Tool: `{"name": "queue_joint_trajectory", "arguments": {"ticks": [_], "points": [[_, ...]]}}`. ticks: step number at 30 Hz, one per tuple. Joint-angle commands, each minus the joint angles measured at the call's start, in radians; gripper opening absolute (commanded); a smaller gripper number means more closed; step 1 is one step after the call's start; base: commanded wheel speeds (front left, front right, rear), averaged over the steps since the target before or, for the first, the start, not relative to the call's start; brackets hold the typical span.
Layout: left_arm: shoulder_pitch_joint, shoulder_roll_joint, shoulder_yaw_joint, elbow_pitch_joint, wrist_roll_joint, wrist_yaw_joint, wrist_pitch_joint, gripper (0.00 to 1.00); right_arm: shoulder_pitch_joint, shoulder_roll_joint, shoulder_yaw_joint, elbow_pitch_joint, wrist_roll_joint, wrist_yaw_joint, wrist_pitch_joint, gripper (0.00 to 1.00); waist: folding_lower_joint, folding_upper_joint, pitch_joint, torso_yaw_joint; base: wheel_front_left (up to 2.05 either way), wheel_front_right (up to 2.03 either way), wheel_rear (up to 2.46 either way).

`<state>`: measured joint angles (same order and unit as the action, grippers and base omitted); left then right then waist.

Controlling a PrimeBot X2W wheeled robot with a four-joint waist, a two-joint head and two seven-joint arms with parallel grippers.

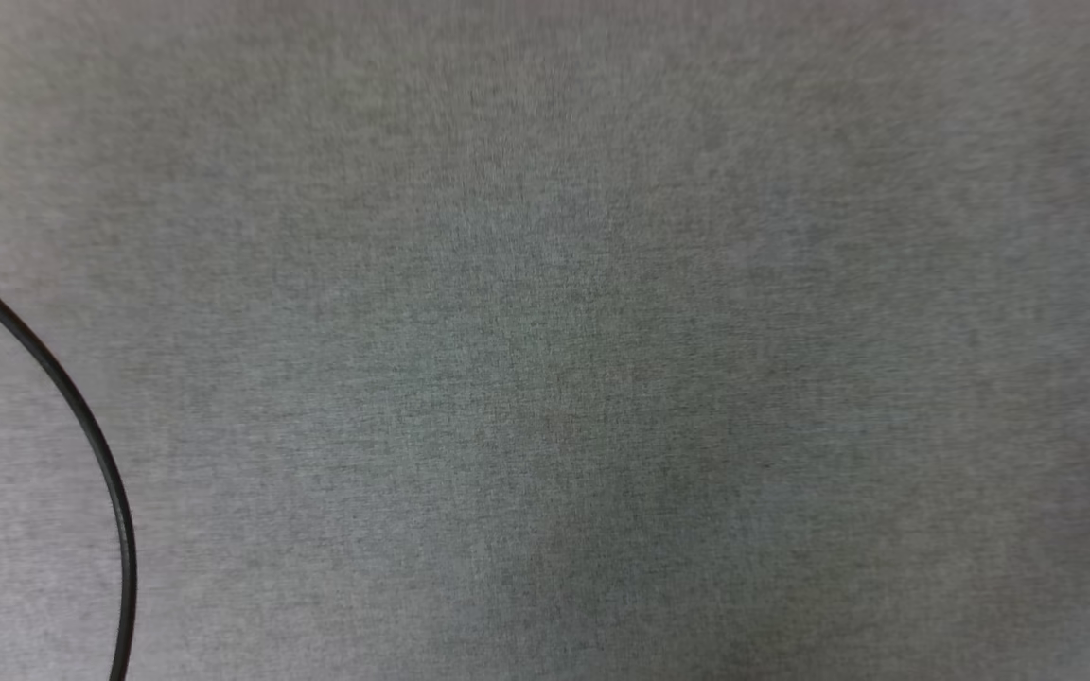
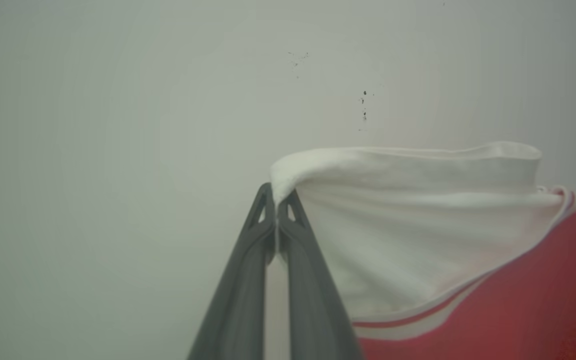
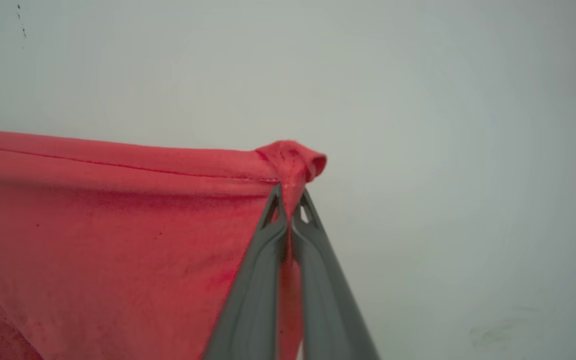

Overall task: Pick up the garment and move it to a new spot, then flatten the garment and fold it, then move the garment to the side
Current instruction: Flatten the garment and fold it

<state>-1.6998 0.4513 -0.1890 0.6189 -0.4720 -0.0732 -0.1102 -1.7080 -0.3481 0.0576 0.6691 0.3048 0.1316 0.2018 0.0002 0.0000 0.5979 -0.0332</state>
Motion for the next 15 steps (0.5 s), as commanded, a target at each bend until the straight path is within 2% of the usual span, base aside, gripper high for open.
{"name": "queue_joint_trajectory", "arguments": {"ticks": [1,8,15], "points": [[-0.009,0.001,0.0,0.015,-0.003,-0.004,-0.012,0.0,-0.012,0.004,0.004,0.016,-0.003,-0.002,-0.007,0.0,-0.0002,0.0,0.057,0.003,0.0,0.0,0.0],[0.058,-0.028,-0.004,0.12,-0.045,-0.029,-0.06,0.0,0.026,0.028,0.067,0.098,0.029,-0.002,-0.056,0.0,-0.0002,0.0,0.11,0.007,0.0,0.0,0.0],[0.243,-0.055,-0.03,0.206,-0.097,-0.051,-0.1,0.0,0.184,0.034,0.183,0.163,0.102,-0.001,-0.089,0.0,-0.0002,0.0,0.05,0.009,0.0,0.0,0.0]]}}
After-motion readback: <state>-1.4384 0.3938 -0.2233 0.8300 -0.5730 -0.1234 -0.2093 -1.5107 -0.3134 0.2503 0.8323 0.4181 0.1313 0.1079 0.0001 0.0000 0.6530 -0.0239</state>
